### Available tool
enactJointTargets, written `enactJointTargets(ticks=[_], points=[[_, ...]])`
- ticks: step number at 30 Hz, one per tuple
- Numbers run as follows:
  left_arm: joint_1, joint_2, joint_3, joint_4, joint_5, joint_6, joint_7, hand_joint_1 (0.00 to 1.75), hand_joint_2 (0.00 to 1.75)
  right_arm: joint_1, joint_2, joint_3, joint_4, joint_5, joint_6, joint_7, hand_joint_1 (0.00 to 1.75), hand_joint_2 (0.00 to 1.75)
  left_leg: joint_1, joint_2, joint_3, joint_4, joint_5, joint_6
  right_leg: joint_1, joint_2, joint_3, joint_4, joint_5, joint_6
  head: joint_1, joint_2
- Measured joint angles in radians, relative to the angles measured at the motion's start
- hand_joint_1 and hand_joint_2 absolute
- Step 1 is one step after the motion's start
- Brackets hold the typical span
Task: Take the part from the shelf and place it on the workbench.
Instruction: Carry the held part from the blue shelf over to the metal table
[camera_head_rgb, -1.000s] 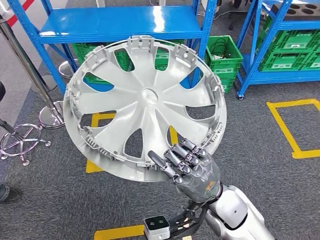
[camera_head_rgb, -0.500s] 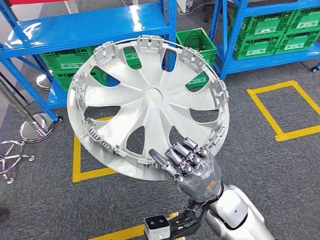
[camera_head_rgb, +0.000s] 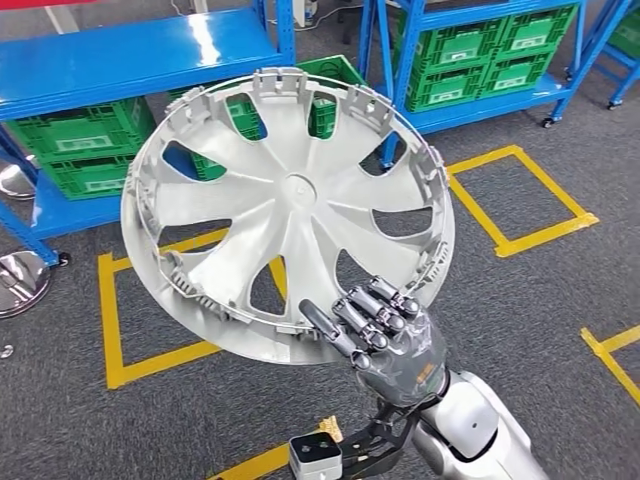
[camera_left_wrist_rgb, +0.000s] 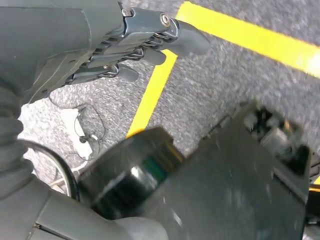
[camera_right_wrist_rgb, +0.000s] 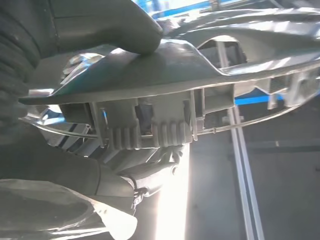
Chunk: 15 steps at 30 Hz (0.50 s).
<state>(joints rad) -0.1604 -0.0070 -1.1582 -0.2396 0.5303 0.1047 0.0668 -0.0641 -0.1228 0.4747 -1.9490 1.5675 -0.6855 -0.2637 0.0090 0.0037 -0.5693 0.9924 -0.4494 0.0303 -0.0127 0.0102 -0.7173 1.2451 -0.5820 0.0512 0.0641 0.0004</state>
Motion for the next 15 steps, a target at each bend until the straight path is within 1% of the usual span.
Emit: enactJointTargets(ticks=[1, 2, 3, 4, 5, 6, 7, 8, 9, 10, 11, 12, 13, 14, 15], points=[[0.001, 0.0, 0.0, 0.0, 0.0, 0.0, 0.0, 0.0, 1.75, 0.001, 0.0, 0.0, 0.0, 0.0, 0.0, 0.0, 1.75, 1.75, 0.0, 0.014, 0.0, 0.0, 0.0, 0.0, -0.001, -0.004, -0.018, 0.041, -0.01, 0.004, 0.0, 0.0], [0.001, -0.001, 0.0, 0.0, 0.0, 0.0, 0.0, 0.0, 1.75, 0.003, 0.0, 0.0, 0.0, 0.0, 0.0, -0.001, 1.75, 1.75, 0.0, 0.028, 0.0, 0.0, 0.0, -0.001, -0.002, -0.007, -0.018, 0.044, 0.0, 0.007, 0.0, 0.0], [0.001, -0.002, 0.0, 0.0, 0.0, 0.0, 0.0, 0.0, 1.75, 0.004, 0.0, 0.0, 0.0, 0.0, 0.0, -0.001, 1.75, 1.75, 0.0, 0.04, 0.0, 0.001, -0.001, -0.002, -0.002, -0.013, 0.007, 0.002, 0.027, 0.008, 0.0, 0.0], [-0.001, -0.003, 0.0, 0.0, 0.0, 0.0, 0.0, 0.0, 1.75, 0.004, 0.0, 0.0, 0.0, 0.0, 0.0, 0.0, 1.75, 1.75, 0.0, 0.05, 0.001, 0.002, -0.002, -0.004, -0.003, -0.028, 0.049, -0.071, 0.061, 0.008, 0.0, 0.0], [-0.002, -0.003, 0.0, 0.0, 0.0, 0.0, 0.0, 0.0, 1.75, 0.004, 0.0, 0.0, 0.0, 0.0, 0.0, 0.0, 1.75, 1.75, -0.003, 0.059, 0.001, 0.004, -0.004, -0.009, 0.0, -0.05, 0.09, -0.144, 0.084, 0.004, 0.0, 0.0], [-0.003, -0.004, 0.0, 0.0, 0.0, 0.0, 0.0, 0.0, 1.75, 0.003, 0.0, 0.0, -0.001, 0.0, 0.0, 0.001, 1.75, 1.75, -0.006, 0.066, 0.002, 0.007, -0.006, -0.014, 0.002, -0.066, 0.123, -0.202, 0.1, -0.003, 0.0, 0.0], [-0.004, -0.003, 0.0, 0.0, -0.001, 0.0, 0.0, 0.0, 1.75, 0.003, 0.0, 0.0, -0.001, 0.0, 0.0, 0.001, 1.75, 1.75, -0.008, 0.073, 0.002, 0.009, -0.007, -0.019, 0.004, -0.076, 0.141, -0.232, 0.105, -0.011, -0.001, 0.0], [-0.004, -0.003, 0.0, 0.0, -0.003, 0.0, 0.0, 0.0, 1.75, 0.003, 0.0, -0.001, -0.002, 0.0, 0.0, 0.002, 1.75, 1.75, -0.01, 0.08, 0.002, 0.01, -0.006, -0.025, 0.007, -0.074, 0.143, -0.238, 0.103, -0.019, -0.002, 0.0], [-0.004, -0.003, 0.0, 0.0, -0.004, 0.0, 0.0, 0.0, 1.75, 0.003, 0.0, -0.001, -0.002, 0.0, 0.0, 0.003, 1.75, 1.75, -0.01, 0.089, 0.003, 0.011, -0.006, -0.03, 0.006, -0.062, 0.142, -0.238, 0.108, -0.027, -0.002, 0.0], [-0.005, -0.003, 0.0, 0.0, -0.006, 0.0, 0.0, 0.0, 1.75, 0.004, 0.0, -0.001, -0.002, 0.0, 0.0, 0.003, 1.75, 1.75, -0.009, 0.092, 0.003, 0.013, -0.008, -0.035, 0.005, -0.052, 0.139, -0.239, 0.111, -0.034, -0.002, 0.0], [-0.006, -0.003, 0.0, 0.0, -0.006, 0.0, 0.0, 0.0, 1.75, 0.004, 0.0, -0.001, -0.003, 0.0, 0.0, 0.004, 1.75, 1.75, -0.007, 0.083, 0.001, 0.023, -0.019, -0.041, 0.003, -0.042, 0.138, -0.24, 0.115, -0.041, -0.002, 0.0], [-0.007, -0.003, 0.0, 0.0, -0.007, 0.0, 0.0, 0.0, 1.75, 0.004, 0.0, -0.002, -0.003, 0.0, 0.0, 0.004, 1.75, 1.75, -0.005, 0.066, -0.009, 0.049, -0.04, -0.046, 0.001, -0.033, 0.136, -0.242, 0.119, -0.047, -0.004, 0.0], [-0.007, -0.003, 0.0, 0.0, -0.008, 0.0, 0.001, 0.0, 1.75, 0.005, 0.001, -0.002, -0.004, 0.0, 0.0, 0.003, 1.75, 1.75, -0.003, 0.043, -0.028, 0.099, -0.073, -0.05, -0.001, -0.023, 0.135, -0.243, 0.122, -0.052, -0.006, 0.0], [-0.006, -0.003, 0.0, 0.0, -0.009, 0.001, 0.001, 0.0, 1.75, 0.005, 0.001, -0.002, -0.004, 0.0, 0.0, 0.003, 1.75, 1.75, -0.002, 0.023, -0.056, 0.168, -0.111, -0.053, -0.001, -0.013, 0.133, -0.242, 0.123, -0.055, -0.007, 0.0], [-0.004, -0.003, 0.0, 0.0, -0.01, 0.002, 0.002, 0.0, 1.75, 0.006, 0.002, -0.002, -0.004, 0.0, 0.0, 0.003, 1.75, 1.75, -0.001, 0.012, -0.085, 0.239, -0.144, -0.054, 0.0, -0.002, 0.131, -0.242, 0.125, -0.057, -0.009, 0.0]])
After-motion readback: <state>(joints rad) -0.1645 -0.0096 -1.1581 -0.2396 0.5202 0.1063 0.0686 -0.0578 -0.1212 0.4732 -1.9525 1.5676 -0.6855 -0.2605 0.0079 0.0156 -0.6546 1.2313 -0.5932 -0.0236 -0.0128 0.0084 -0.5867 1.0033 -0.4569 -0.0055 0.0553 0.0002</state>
